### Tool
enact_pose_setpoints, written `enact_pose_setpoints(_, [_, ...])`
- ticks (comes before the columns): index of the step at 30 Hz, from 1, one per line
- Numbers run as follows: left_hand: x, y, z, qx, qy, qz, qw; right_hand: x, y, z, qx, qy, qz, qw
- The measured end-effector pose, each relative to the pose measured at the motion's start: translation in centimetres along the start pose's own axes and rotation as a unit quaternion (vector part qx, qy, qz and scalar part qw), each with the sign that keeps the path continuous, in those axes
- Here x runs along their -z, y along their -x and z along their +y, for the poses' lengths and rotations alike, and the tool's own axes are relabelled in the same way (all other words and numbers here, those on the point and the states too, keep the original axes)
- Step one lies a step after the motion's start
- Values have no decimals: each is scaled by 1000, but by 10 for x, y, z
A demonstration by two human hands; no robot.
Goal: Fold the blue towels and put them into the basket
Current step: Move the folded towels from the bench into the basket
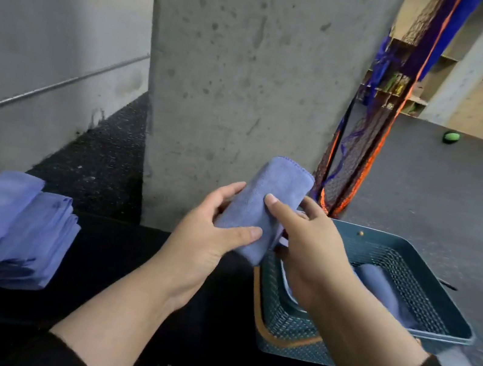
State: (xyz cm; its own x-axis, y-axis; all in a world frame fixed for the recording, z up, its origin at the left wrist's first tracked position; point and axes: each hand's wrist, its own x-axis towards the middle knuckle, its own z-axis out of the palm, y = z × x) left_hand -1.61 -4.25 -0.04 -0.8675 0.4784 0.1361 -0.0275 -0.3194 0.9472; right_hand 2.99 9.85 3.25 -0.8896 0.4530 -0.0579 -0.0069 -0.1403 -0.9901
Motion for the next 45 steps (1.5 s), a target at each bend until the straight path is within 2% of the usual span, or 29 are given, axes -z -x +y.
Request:
enact_pose_setpoints(4, [-44, -15, -13, -34, -8, -7, 999, 45, 1, -16, -52, -49, 6, 997])
enact_pose_setpoints(9, [-82, -28, -33, -23, -95, -89, 991, 106, -11, -27, 30, 39, 103, 993])
enact_pose_setpoints(11, [-86, -34, -41, -47, -160, -52, 985, 130, -22, -32, 21, 87, 111, 990])
enact_pose_setpoints(13, [-82, -43, -48, -57, -254, 43, 964, 153, -33, -27, -21, 150, 97, 984])
enact_pose_setpoints(15, [-73, -51, -54, -9, -322, 92, 942, 170, -43, -14, -69, 194, 73, 976])
enact_pose_setpoints(18, [-64, -59, -64, 87, -379, 36, 921, 181, -60, 6, -115, 216, 44, 969])
enact_pose_setpoints(20, [-64, -59, -67, 96, -397, -11, 913, 180, -69, 18, -146, 223, 29, 963])
enact_pose_setpoints(23, [-65, -57, -72, 91, -407, -40, 908, 174, -79, 34, -143, 372, 35, 917])
enact_pose_setpoints(26, [-64, -60, -72, 95, -424, -39, 900, 178, -91, 44, -62, 534, 37, 842])
enact_pose_setpoints(32, [-66, -61, -72, 88, -432, -40, 897, 185, -100, 46, -38, 642, 18, 765])
enact_pose_setpoints(34, [-67, -62, -71, 91, -430, -37, 897, 186, -93, 38, 60, 668, 35, 741])
enact_pose_setpoints(36, [-67, -62, -73, 96, -430, -37, 897, 187, -85, 28, 170, 670, -19, 723])
enact_pose_setpoints(37, [-67, -63, -74, 98, -431, -37, 896, 188, -82, 22, 172, 672, -78, 716])
enact_pose_setpoints(40, [-65, -63, -76, 101, -434, -35, 894, 188, -75, 21, 38, 707, -224, 670])
enact_pose_setpoints(42, [-67, -63, -76, 101, -438, -38, 893, 191, -74, 29, 3, 708, -251, 661])
enact_pose_setpoints(45, [-69, -61, -74, 101, -435, -36, 894, 189, -77, 36, 6, 705, -257, 660])
